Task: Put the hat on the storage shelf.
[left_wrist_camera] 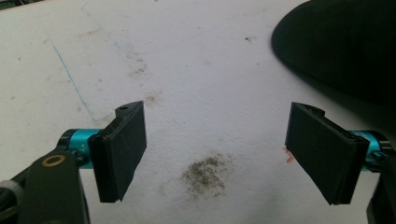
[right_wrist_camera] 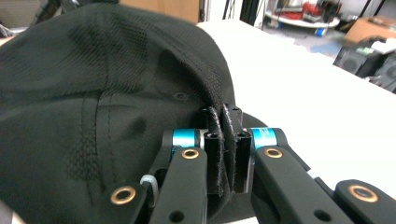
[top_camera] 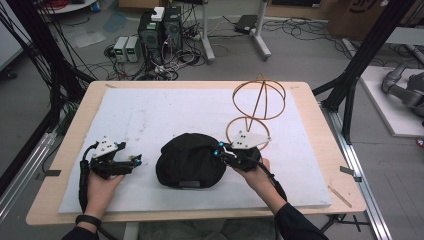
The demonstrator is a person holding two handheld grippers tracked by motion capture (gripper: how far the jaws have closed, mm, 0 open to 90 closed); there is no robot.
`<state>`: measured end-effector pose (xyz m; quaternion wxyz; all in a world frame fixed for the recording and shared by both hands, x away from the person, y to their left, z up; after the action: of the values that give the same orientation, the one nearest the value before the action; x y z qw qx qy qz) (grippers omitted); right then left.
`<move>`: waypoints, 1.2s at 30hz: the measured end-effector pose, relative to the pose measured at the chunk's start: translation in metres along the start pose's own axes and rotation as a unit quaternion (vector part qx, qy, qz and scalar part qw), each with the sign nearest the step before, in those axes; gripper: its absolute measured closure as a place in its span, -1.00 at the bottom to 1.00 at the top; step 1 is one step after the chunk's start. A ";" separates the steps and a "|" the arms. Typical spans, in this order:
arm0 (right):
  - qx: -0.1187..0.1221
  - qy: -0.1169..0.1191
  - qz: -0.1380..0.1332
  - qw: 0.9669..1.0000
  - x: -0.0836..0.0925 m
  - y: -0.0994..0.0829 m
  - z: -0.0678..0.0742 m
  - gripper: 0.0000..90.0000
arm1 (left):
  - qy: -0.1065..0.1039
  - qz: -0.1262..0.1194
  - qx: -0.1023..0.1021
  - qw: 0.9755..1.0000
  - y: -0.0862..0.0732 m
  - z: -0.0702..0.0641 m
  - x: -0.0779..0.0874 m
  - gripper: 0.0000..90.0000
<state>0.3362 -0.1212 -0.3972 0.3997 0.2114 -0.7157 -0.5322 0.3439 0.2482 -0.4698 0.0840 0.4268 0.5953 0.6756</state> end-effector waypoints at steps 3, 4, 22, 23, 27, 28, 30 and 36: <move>0.001 -0.001 -0.018 1.000 0.003 0.010 0.002 0.97 | -0.001 0.001 -0.001 1.000 0.000 0.000 0.000 -0.54; 0.001 -0.001 -0.021 1.000 0.004 0.014 0.003 0.97 | -0.001 0.002 -0.002 1.000 0.000 0.000 0.000 -0.54; 0.003 -0.061 -0.122 0.991 0.041 0.104 -0.032 0.97 | -0.002 0.005 -0.006 1.000 0.000 -0.001 -0.001 -0.54; 0.002 -0.064 -0.126 0.990 0.043 0.109 -0.034 0.97 | -0.002 0.004 -0.006 1.000 0.000 -0.001 -0.001 -0.54; 0.000 -0.082 -0.143 0.986 0.056 0.129 -0.048 0.97 | -0.003 0.005 -0.007 1.000 0.000 -0.001 -0.001 -0.54; -0.002 -0.087 -0.147 0.985 0.060 0.132 -0.052 0.97 | -0.002 0.004 -0.007 1.000 0.000 -0.001 -0.001 -0.54; -0.006 -0.098 -0.151 0.984 0.066 0.138 -0.061 0.97 | -0.004 0.005 -0.005 1.000 0.000 -0.002 -0.001 -0.54; -0.007 -0.140 -0.164 0.977 0.088 0.149 -0.084 0.97 | -0.004 0.006 -0.008 1.000 0.000 -0.002 -0.002 -0.54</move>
<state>0.3693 -0.1838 -0.2185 0.2046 0.2465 -0.7163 -0.6199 0.3438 0.2461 -0.4704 0.0853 0.4323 0.5869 0.6792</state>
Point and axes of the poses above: each handheld gripper's, and its own axes: x roughly backward along the jaws, y roughly out of its top, z roughly to its left, the point moved 4 cm from there along -x, roughly forward along the jaws, and after that the axes turned 9 degrees about -y, right-handed, at the moved point
